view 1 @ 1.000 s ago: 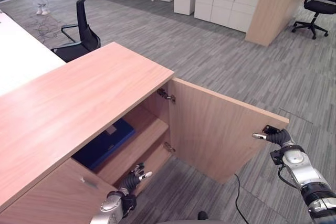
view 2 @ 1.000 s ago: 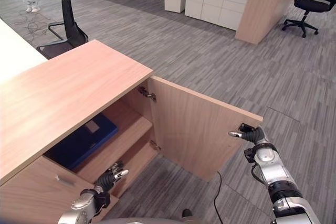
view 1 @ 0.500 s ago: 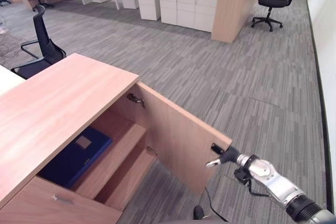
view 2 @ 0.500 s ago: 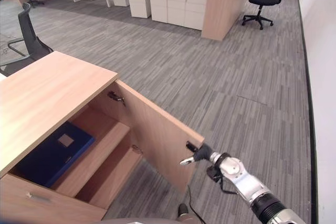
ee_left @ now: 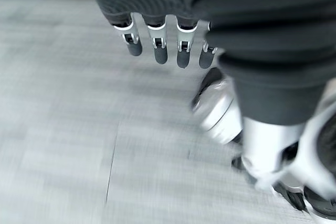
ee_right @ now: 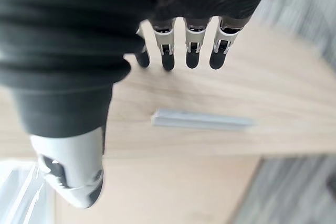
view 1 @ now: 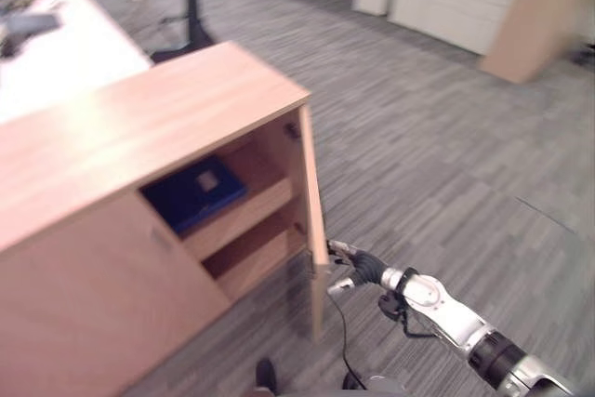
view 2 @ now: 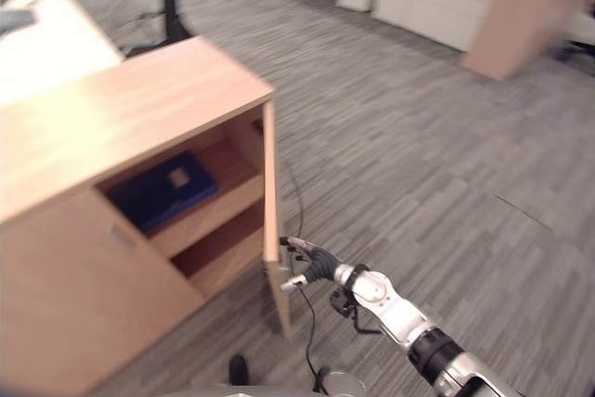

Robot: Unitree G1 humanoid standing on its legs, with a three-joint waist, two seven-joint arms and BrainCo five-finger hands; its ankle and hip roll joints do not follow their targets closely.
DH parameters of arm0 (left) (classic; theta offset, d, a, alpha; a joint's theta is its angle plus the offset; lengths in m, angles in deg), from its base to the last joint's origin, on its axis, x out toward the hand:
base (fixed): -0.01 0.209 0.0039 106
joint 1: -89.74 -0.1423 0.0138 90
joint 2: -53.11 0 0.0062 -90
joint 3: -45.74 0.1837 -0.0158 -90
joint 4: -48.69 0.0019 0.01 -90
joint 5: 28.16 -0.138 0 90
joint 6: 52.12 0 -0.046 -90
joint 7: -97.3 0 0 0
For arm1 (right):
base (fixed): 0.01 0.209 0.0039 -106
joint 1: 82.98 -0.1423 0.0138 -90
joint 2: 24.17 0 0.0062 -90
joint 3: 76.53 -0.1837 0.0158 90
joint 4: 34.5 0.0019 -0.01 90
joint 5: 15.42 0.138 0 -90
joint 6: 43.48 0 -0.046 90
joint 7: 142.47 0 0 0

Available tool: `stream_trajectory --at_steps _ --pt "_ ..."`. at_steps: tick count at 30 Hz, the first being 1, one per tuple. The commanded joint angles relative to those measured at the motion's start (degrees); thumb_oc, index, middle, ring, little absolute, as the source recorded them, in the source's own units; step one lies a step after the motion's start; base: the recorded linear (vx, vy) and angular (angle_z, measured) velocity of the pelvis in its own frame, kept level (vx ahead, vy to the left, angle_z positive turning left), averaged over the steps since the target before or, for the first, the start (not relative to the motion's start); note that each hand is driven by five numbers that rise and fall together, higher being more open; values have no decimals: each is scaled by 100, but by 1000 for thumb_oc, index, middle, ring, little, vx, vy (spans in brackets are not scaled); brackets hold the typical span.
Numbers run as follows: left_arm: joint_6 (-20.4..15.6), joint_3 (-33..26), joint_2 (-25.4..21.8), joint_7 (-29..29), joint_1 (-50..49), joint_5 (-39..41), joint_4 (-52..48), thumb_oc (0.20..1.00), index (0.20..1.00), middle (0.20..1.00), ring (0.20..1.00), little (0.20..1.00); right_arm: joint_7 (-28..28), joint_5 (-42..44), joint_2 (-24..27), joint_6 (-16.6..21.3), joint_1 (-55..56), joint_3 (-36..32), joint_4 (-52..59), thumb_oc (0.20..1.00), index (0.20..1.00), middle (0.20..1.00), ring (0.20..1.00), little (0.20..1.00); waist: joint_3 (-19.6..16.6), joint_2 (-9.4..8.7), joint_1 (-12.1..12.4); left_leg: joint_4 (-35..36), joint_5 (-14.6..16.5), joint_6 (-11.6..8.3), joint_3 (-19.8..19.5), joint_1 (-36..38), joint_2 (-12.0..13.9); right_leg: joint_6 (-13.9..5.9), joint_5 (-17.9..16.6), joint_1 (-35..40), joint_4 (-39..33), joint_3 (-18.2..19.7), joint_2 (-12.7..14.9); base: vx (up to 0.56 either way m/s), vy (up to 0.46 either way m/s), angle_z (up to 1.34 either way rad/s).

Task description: Put the empty folder in the office cabinet

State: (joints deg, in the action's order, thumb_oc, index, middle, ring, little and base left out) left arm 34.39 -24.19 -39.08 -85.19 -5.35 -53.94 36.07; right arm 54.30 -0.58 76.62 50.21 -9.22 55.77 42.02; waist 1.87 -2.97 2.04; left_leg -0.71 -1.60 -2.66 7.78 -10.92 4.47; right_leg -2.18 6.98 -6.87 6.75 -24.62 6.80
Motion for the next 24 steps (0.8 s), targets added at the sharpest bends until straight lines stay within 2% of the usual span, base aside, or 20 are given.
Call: stream_trajectory --at_steps 1,6,10,12,15,18,21,22,24 --pt "86 -170 -110 85 -21 -68 54 1000 1000 1000 1000 1000 348 446 -738 394 -364 444 403 1000 1000 1000 1000 1000 198 -30 113 551 -137 13 -60 644 -306 -482 -713 634 -933 -4 157 20 -58 82" --pt "125 -253 -95 204 24 189 40 1000 1000 1000 1000 1000 361 682 -1016 357 -647 685 209 1000 1000 1000 1000 1000 169 -115 365 536 -212 -59 -303 587 -256 -400 -583 771 -955 -318 79 38 -104 54" --pt "137 -306 -87 235 14 287 52 1000 1000 1000 1000 1000 355 716 -1092 351 -717 772 146 1000 1000 1000 1000 1000 176 -154 467 524 -234 -96 -337 592 -223 -370 -531 819 -974 -378 32 21 -62 22" --pt "144 -393 -100 312 3 436 102 1000 1000 1000 1000 1000 336 764 -1109 349 -720 789 102 1000 1000 1000 1000 1000 185 -209 573 527 -194 -237 -414 644 -121 -352 -361 935 -989 -405 -70 109 -179 24" --pt "142 -472 -127 371 34 594 113 1000 1000 1000 1000 1000 296 761 -1140 361 -735 770 -7 1000 1000 1000 1000 1000 207 -246 669 518 -238 -313 -467 656 -39 -287 -296 1020 -1027 -521 -156 44 -194 37" --pt "143 -549 -119 389 -4 684 156 1000 1000 1000 1000 1000 171 95 -1124 352 -691 744 -489 1000 1000 1000 1000 1000 205 -270 718 495 -285 -387 -480 679 52 -227 -237 1073 -1064 -524 -250 7 -146 18" --pt "140 -633 -119 358 -23 768 200 1000 1000 1000 1000 1000 -131 -1364 -1091 340 -434 698 -1695 1000 1000 1000 1000 1000 213 -306 764 462 -319 -446 -536 665 152 -172 -182 1118 -1113 -539 -356 4 -145 2" --pt "122 -665 -172 346 -40 801 195 1000 1000 1000 1000 1000 -206 -1941 -1037 298 -159 582 -2333 1000 1000 1000 1000 1000 217 -347 807 385 -321 -479 -593 618 232 -129 -153 1165 -1152 -540 -437 13 -220 7" --pt "138 -642 -187 303 41 876 213 1000 1000 1000 1000 1000 -529 -2630 -1245 135 73 376 -3879 1000 1000 1000 1000 1000 375 -383 944 -26 -304 -508 -653 342 326 -85 -146 1178 -1172 -597 -486 -41 -179 11"
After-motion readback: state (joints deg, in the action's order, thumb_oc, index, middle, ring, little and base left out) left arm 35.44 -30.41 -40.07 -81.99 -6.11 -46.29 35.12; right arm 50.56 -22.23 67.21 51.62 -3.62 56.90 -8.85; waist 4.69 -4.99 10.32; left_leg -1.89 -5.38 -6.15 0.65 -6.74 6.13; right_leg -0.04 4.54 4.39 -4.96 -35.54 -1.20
